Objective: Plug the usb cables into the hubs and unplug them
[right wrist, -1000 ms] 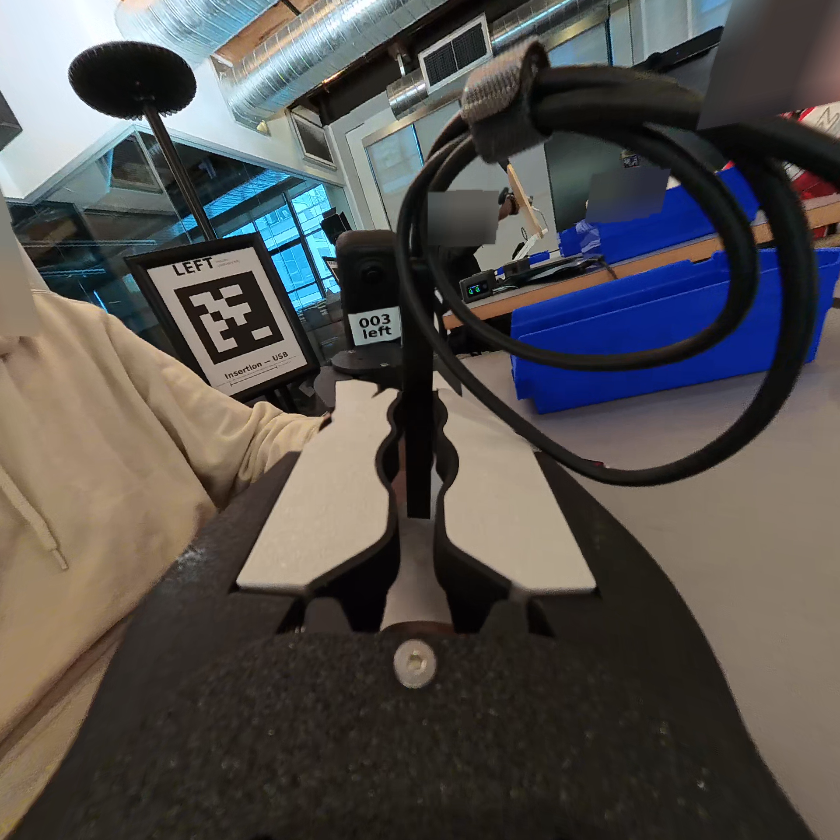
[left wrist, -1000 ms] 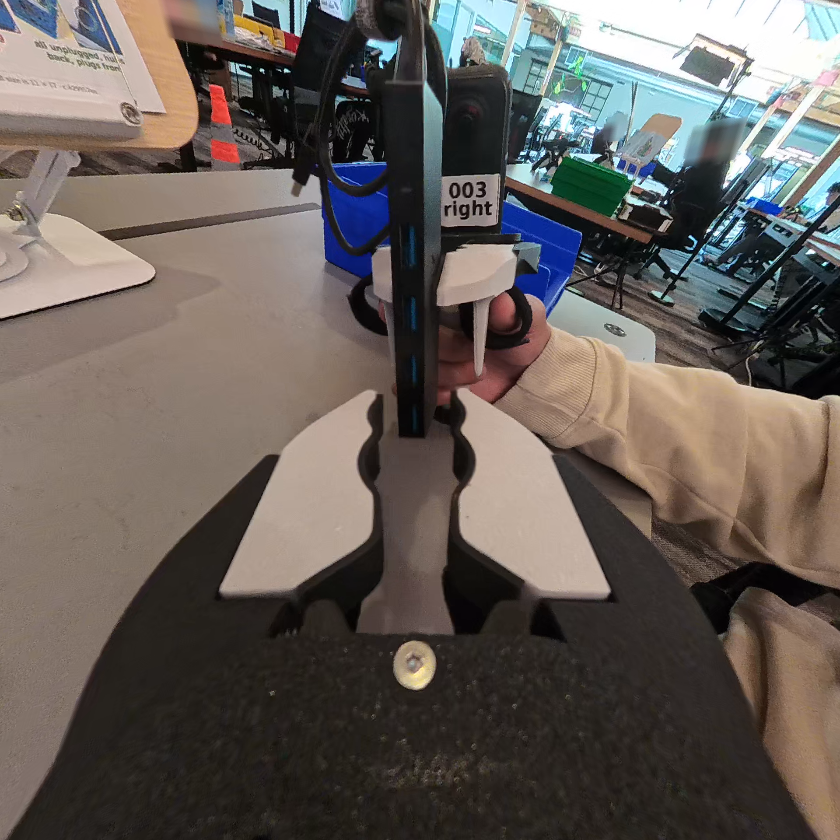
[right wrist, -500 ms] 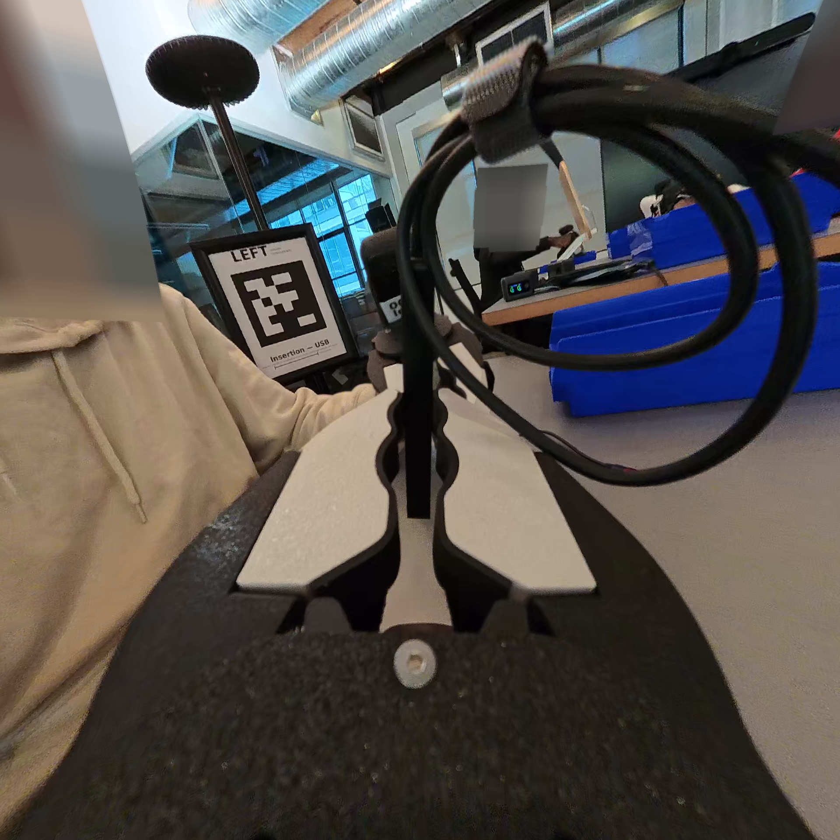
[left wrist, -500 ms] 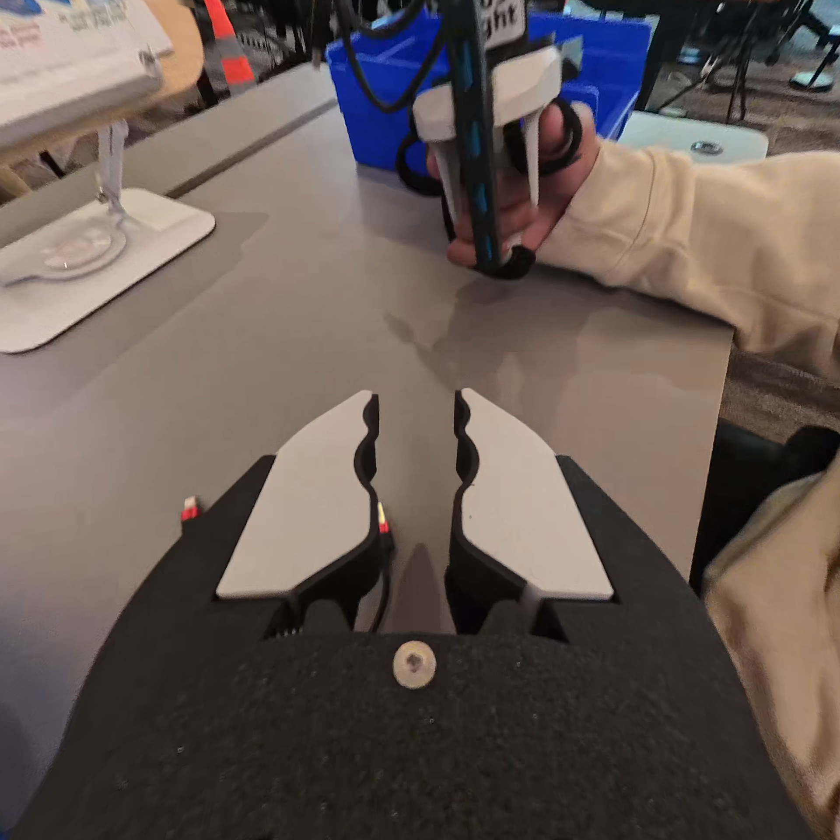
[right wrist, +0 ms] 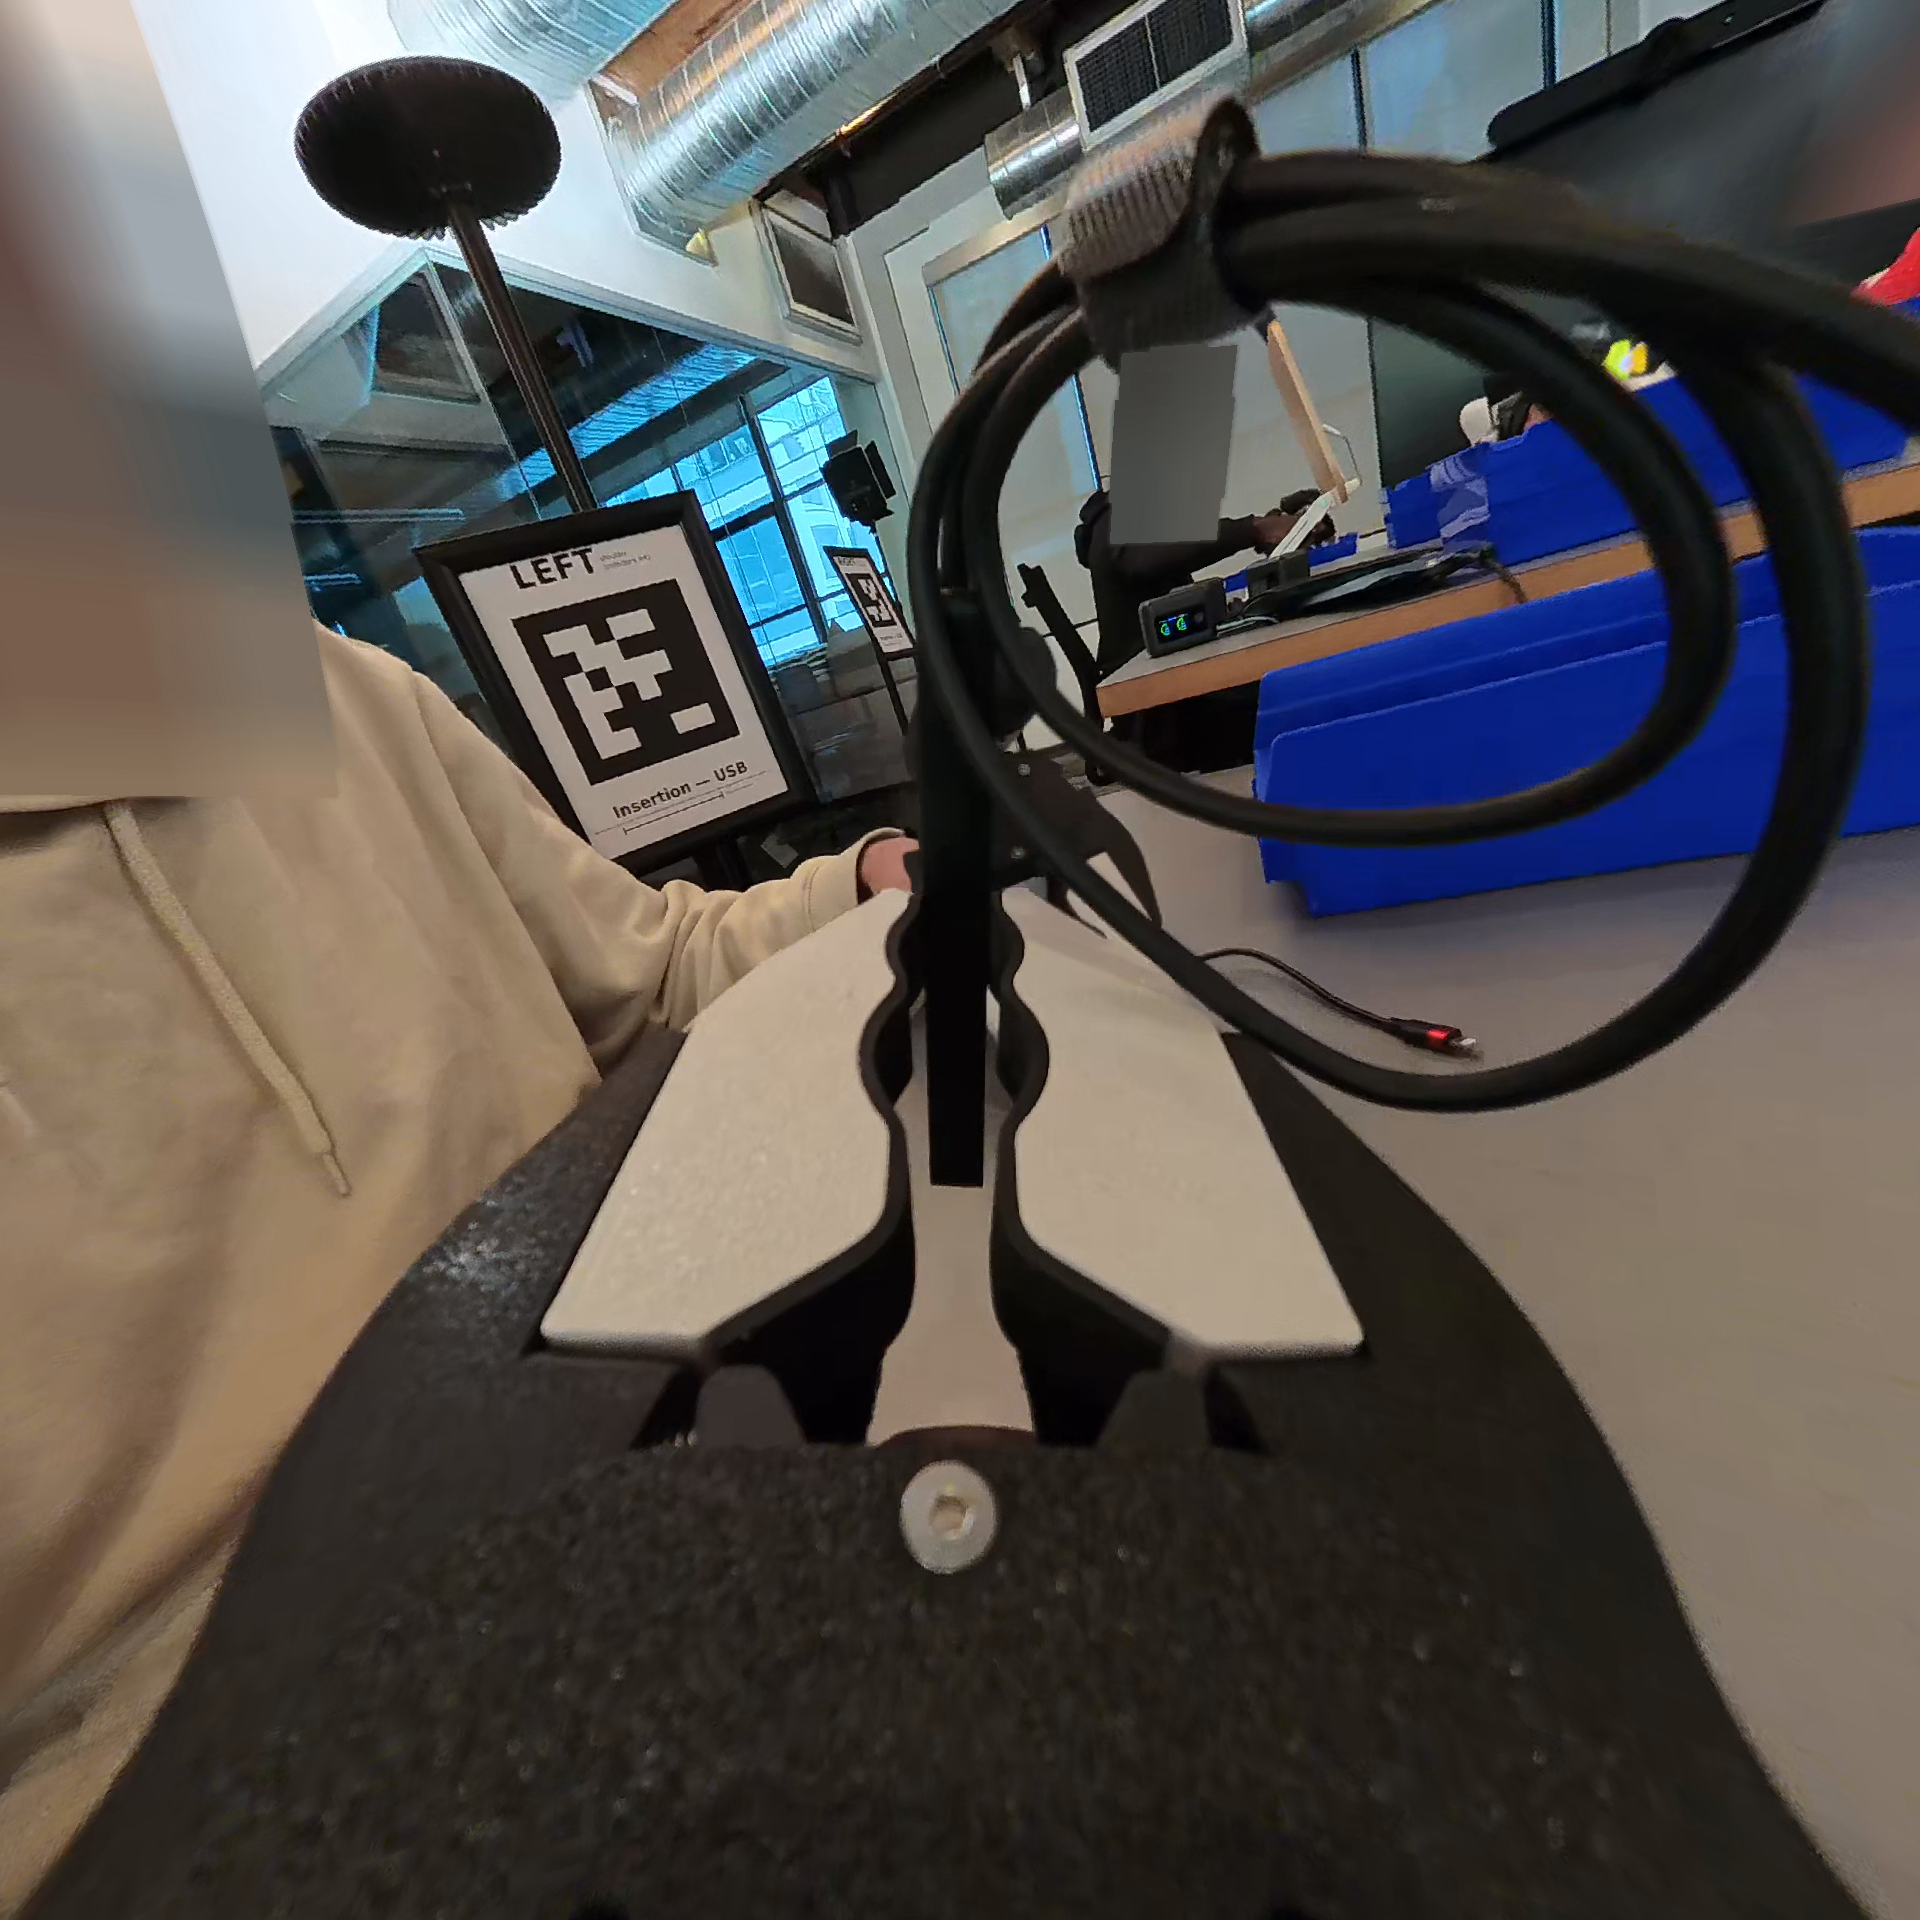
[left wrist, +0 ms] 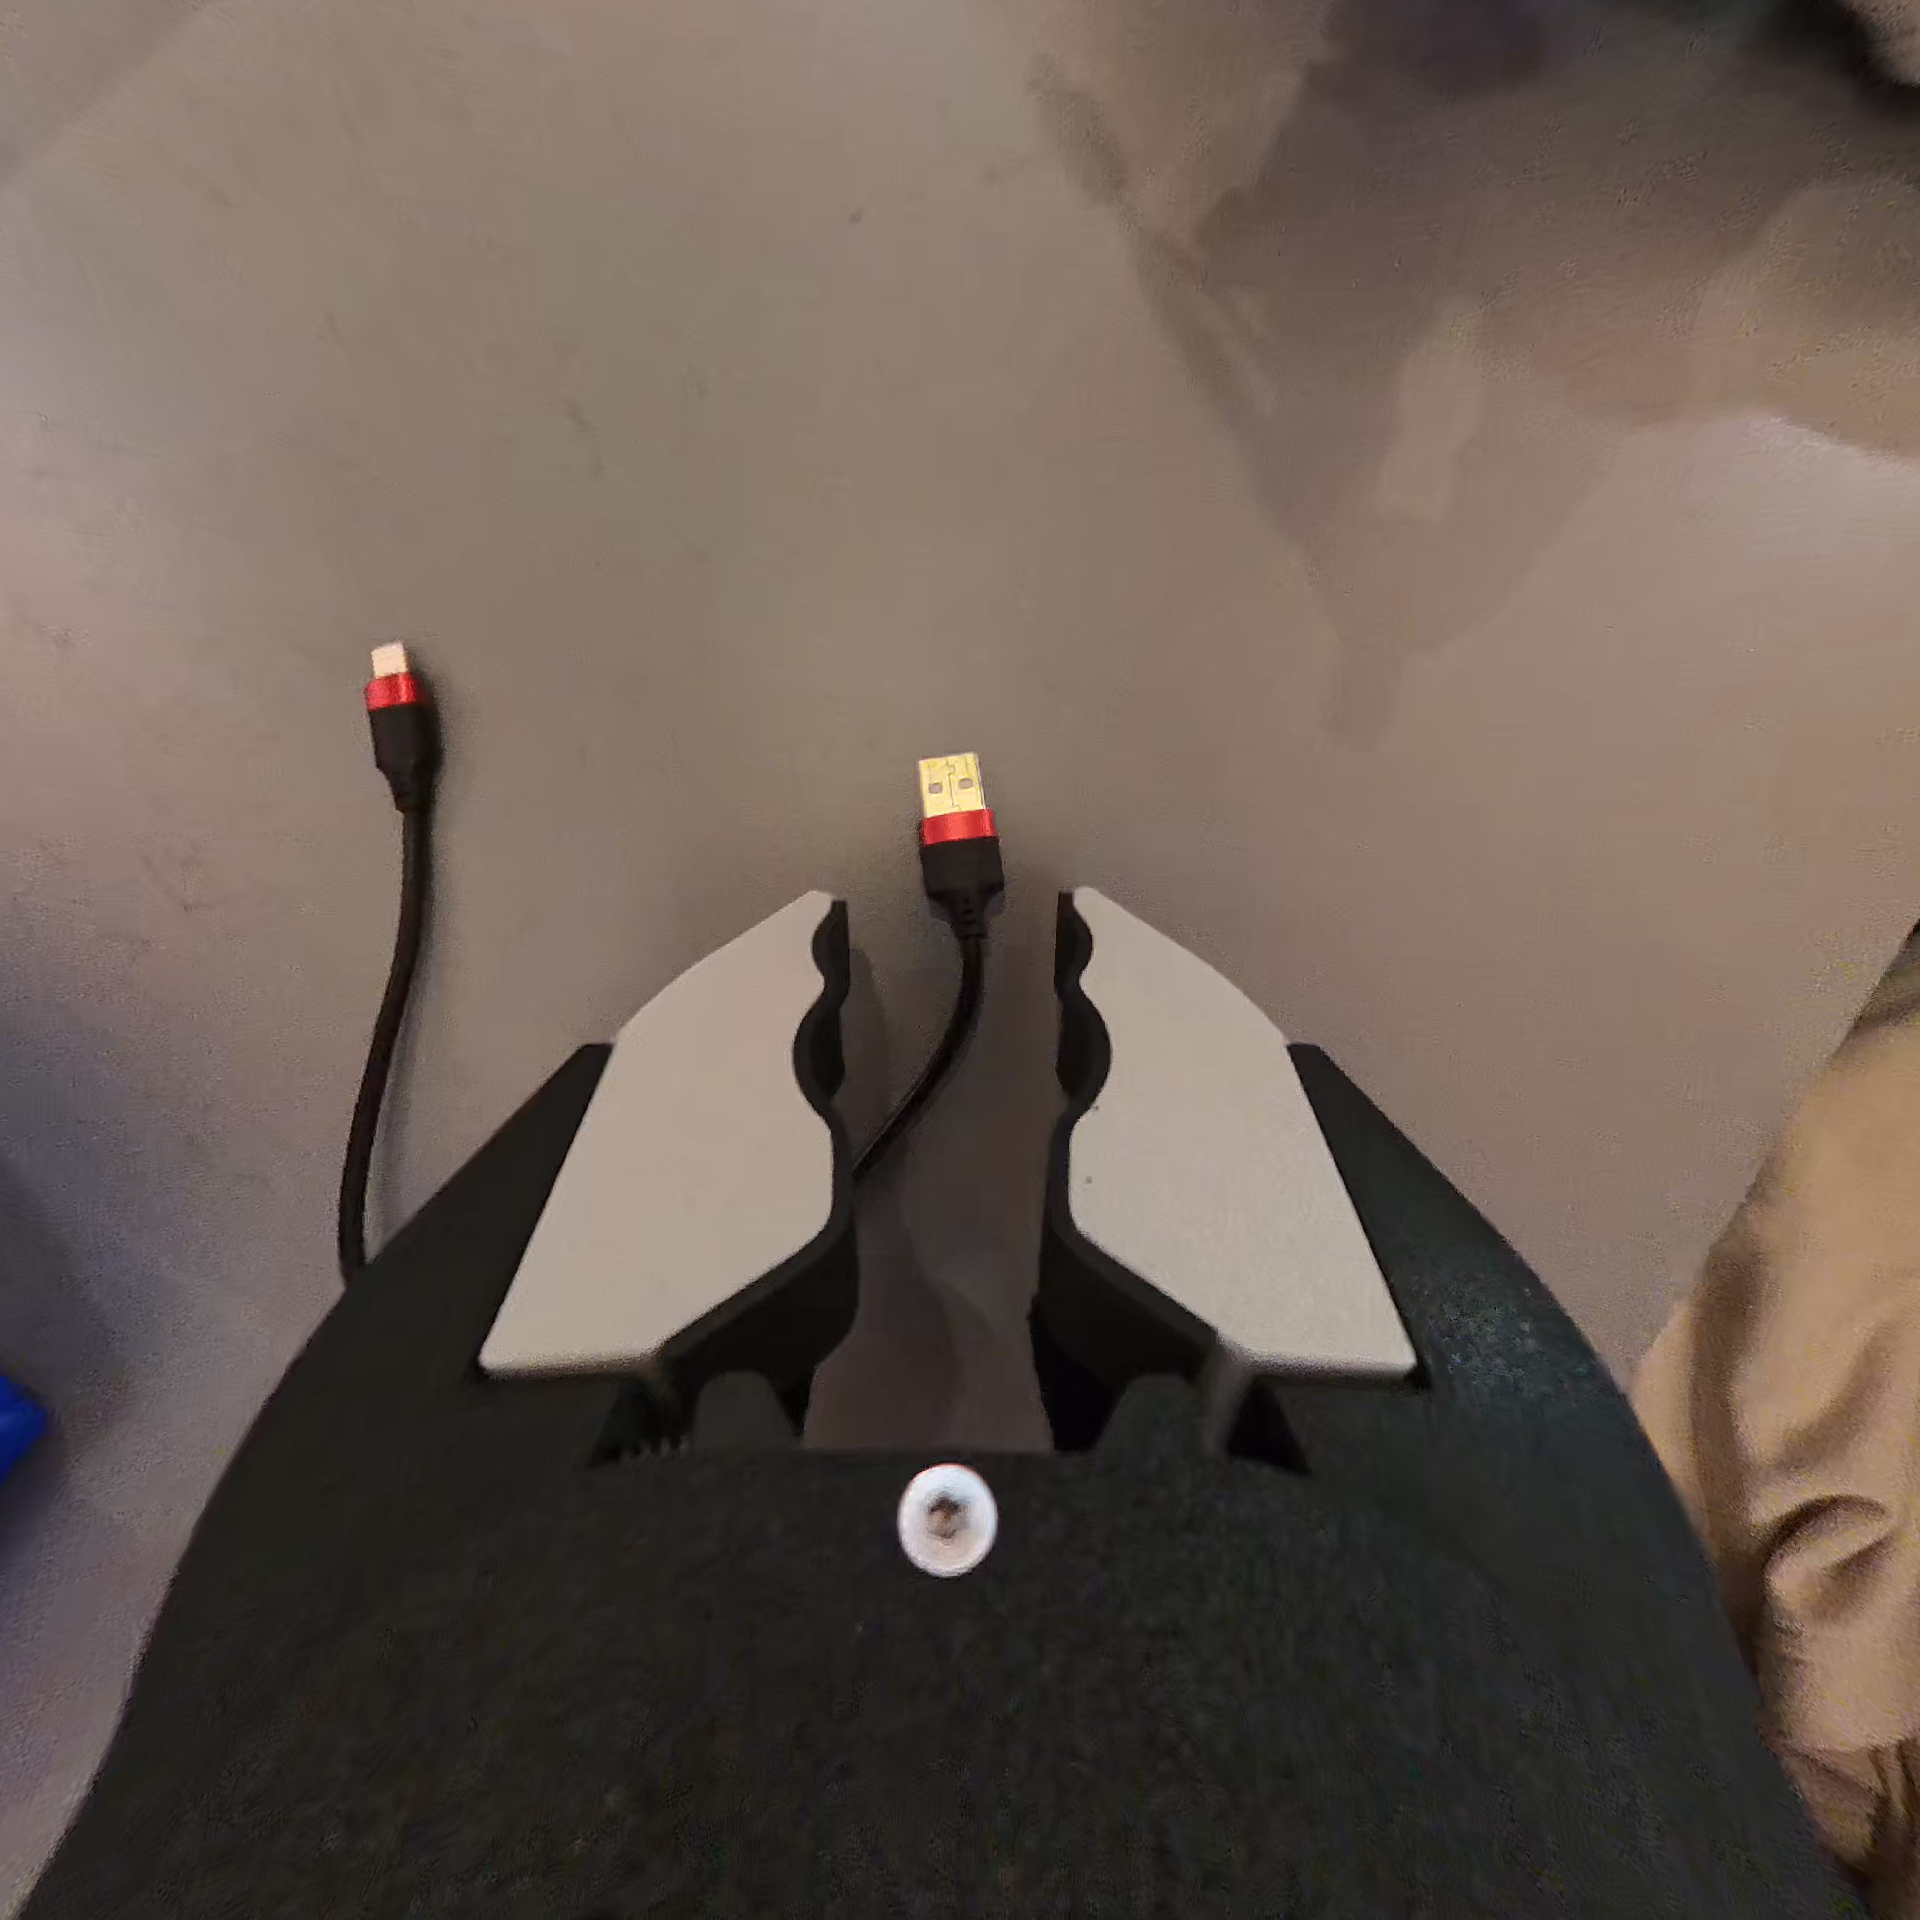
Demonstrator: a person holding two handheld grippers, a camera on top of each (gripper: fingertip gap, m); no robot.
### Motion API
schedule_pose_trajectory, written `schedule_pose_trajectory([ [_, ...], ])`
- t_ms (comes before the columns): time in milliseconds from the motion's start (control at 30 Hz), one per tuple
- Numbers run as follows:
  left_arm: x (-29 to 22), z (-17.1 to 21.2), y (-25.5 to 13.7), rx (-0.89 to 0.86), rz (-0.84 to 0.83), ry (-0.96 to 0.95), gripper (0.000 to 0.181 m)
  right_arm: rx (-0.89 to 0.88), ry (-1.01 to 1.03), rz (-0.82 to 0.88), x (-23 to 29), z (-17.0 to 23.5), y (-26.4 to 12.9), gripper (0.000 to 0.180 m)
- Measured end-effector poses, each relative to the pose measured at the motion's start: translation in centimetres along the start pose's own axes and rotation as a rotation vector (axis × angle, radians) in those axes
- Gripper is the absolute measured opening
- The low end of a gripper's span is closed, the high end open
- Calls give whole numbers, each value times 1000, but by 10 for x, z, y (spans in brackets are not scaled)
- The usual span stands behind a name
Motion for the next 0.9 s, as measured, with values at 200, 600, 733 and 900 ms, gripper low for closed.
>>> schedule_pose_trajectory([
  [200, 0, 13, 0, 26, 19, -13, 11, 15, 5, -5, 1, 2, 3, 11],
  [600, -31, -20, -34, -188, 191, 88, 3, 10, 4, 18, 0, 0, 0, 11],
  [733, -41, -47, -70, -413, 490, -48, 2, 17, -24, 17, 4, -1, 1, 11],
  [900, -40, -74, -91, -524, 789, -177, 3, 19, -84, 17, 10, -4, 5, 11],
])
Point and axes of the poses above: each gripper's, where its closed fingertips meet, y out along the fingers, z out of its underside, x = y × z across the jaws, the point moved 3 cm from there along -y, back along the fingers
